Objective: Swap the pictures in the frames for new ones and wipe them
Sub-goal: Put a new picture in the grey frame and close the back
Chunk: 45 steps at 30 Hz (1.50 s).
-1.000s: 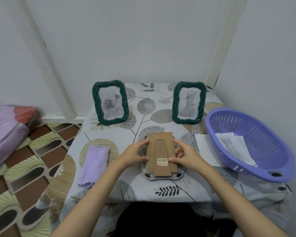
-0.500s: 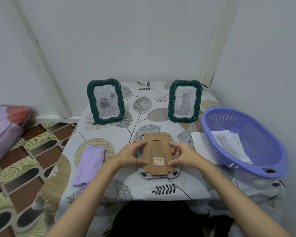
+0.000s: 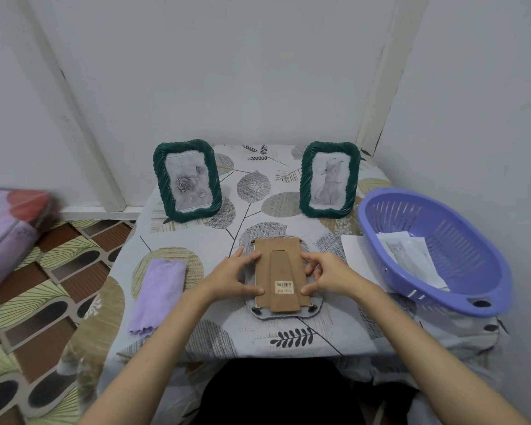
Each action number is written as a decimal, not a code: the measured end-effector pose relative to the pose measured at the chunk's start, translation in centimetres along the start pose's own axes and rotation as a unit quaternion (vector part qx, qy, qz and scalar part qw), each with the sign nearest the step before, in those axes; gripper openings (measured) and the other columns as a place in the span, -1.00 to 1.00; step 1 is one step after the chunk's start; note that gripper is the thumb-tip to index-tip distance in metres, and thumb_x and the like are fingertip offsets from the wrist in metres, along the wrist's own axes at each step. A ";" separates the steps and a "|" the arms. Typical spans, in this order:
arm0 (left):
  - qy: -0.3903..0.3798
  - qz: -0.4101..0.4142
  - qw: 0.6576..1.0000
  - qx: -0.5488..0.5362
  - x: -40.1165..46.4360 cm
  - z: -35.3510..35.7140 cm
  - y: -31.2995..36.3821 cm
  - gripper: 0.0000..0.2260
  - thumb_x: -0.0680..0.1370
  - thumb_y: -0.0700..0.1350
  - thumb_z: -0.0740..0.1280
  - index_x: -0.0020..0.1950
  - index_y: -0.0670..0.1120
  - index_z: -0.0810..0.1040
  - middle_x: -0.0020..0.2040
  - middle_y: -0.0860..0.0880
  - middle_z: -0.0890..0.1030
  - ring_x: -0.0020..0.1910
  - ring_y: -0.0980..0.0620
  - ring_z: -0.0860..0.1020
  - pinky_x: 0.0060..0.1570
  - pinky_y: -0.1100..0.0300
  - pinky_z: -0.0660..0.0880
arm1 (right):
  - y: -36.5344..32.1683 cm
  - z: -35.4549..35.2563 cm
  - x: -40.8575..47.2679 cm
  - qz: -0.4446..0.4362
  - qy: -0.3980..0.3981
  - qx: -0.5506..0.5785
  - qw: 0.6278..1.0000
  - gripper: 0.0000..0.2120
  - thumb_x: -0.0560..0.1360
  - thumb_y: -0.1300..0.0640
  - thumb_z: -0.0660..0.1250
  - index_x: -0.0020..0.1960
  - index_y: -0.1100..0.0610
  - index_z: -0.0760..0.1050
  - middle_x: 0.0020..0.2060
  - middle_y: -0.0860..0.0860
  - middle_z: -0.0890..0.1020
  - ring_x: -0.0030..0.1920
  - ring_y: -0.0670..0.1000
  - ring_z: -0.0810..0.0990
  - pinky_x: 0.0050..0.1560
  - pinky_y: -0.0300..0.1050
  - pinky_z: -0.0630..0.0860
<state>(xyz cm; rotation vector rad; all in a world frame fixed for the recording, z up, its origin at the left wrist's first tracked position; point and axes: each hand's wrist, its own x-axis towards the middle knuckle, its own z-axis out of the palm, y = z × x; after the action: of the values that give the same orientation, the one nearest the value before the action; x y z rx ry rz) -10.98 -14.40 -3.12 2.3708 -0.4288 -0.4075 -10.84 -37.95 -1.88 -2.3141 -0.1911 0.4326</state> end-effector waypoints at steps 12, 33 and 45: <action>-0.050 -0.001 0.995 0.087 0.7 0.1 -0.6 -0.32 0.46 0.06 0.39 0.49 0.06 0.15 0.54 0.01 -0.05 0.51 0.03 -0.20 0.45 -0.01 -0.22 | 0.2 0.0 0.5 -0.011 -0.015 -0.074 0.997 -0.42 0.26 0.21 0.56 0.23 0.27 0.47 -0.17 -0.01 0.45 -0.35 -0.15 0.37 -0.11 -0.19 0.40; 0.036 0.004 0.990 0.137 2.8 2.2 -0.7 -0.11 0.11 0.56 0.13 0.41 0.28 0.17 0.53 0.16 0.03 0.51 0.09 -0.15 0.46 -0.10 -0.23 | 2.0 -0.6 3.7 -0.032 0.135 -0.082 0.987 -0.42 0.39 -0.12 0.42 0.35 -0.03 0.38 0.23 0.10 0.43 0.31 0.11 0.30 0.32 0.10 0.29; 0.041 0.003 0.989 0.141 2.9 2.3 -0.8 -0.28 0.29 0.42 0.31 0.39 0.29 0.19 0.51 0.16 0.05 0.51 0.09 -0.12 0.45 -0.14 -0.21 | 1.8 -1.2 6.0 -0.002 0.070 -0.134 0.988 -0.46 0.29 -0.21 0.46 0.22 -0.13 0.45 0.07 0.07 0.39 0.24 0.13 0.32 0.29 0.07 0.32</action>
<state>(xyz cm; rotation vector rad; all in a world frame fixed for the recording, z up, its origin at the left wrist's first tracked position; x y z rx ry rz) -9.14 -16.32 -5.81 2.6484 -0.4810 -0.2597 -4.75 -38.44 -3.87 -2.5972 -0.1943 0.2518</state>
